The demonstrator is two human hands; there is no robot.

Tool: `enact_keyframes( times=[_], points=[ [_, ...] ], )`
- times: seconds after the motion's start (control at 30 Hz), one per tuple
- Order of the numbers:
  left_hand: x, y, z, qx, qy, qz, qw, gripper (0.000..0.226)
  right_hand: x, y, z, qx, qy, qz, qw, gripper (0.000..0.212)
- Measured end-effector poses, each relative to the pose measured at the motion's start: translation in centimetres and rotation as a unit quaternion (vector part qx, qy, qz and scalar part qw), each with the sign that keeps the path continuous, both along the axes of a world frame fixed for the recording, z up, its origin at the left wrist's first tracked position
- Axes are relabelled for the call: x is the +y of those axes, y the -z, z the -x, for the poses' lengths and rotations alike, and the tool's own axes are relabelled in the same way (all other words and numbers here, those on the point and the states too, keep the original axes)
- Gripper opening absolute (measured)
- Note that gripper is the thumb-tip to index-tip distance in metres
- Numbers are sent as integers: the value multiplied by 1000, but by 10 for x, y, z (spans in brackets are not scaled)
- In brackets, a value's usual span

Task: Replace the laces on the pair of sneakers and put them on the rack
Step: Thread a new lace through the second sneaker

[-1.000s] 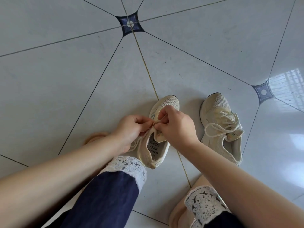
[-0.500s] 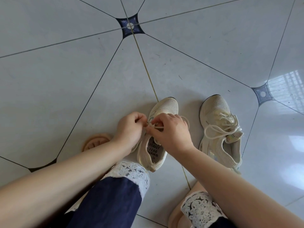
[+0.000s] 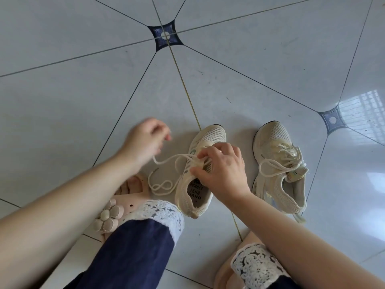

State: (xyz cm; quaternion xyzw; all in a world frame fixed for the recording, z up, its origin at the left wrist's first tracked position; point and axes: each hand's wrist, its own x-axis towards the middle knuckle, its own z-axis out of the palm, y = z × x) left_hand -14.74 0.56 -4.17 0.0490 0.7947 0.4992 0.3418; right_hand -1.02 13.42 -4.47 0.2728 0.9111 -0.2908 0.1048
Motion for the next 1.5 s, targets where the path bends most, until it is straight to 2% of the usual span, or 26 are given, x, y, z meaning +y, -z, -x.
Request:
enact_keyframes(
  times=[0.07, 0.13, 0.3, 0.37, 0.5, 0.57, 0.7, 0.8, 0.93, 1.07, 1.17, 1.3, 1.37, 1.43, 1.5],
  points=[
    [9, 2, -23, 72, 197, 58, 976, 8, 0, 0, 0, 0, -1, -2, 1000, 34],
    [15, 3, -34, 105, 300, 92, 944, 12, 0, 0, -1, 3, -2, -2, 1000, 33],
    [22, 2, -30, 178, 420, 152, 877, 13, -1, 0, -2, 13, -10, -12, 1000, 36],
    [23, 3, -28, 156, 435, 162, 872, 14, -1, 0, -1, 15, -12, -11, 1000, 38],
    [23, 6, -26, 53, 405, 137, 903, 7, 0, 1, -3, 27, -17, -7, 999, 37],
    [20, 7, -21, 7, 379, 118, 918, 14, -1, 1, -2, 24, -15, 9, 1000, 34],
    [14, 3, -11, 23, 376, 127, 918, 25, -4, 1, -1, 26, 5, 41, 999, 35],
    [0, -4, 7, 2, 365, 116, 924, 27, -6, 3, -3, 31, 38, 43, 998, 48],
    [-28, -16, 39, -18, 269, 101, 958, 26, -6, 4, -5, 44, 58, 40, 997, 64],
    [-49, -10, 62, 45, 94, 144, 984, 17, -6, 4, -5, 47, 70, 66, 994, 75],
    [-52, 2, 63, 94, -8, 186, 978, 9, -6, 4, -5, 40, 91, 105, 989, 79],
    [-46, 3, 61, 177, -79, 222, 955, 15, -4, 4, -6, 36, 106, 121, 986, 81],
    [-44, 3, 62, 171, -71, 213, 959, 14, -4, 6, -7, 38, 101, 115, 987, 79],
    [-44, 3, 58, 90, -15, 163, 982, 16, -2, 8, -10, 40, 100, 115, 988, 79],
    [-47, 2, 54, 34, 21, 140, 989, 23, 0, 8, -13, 39, 106, 123, 986, 81]
  ],
)
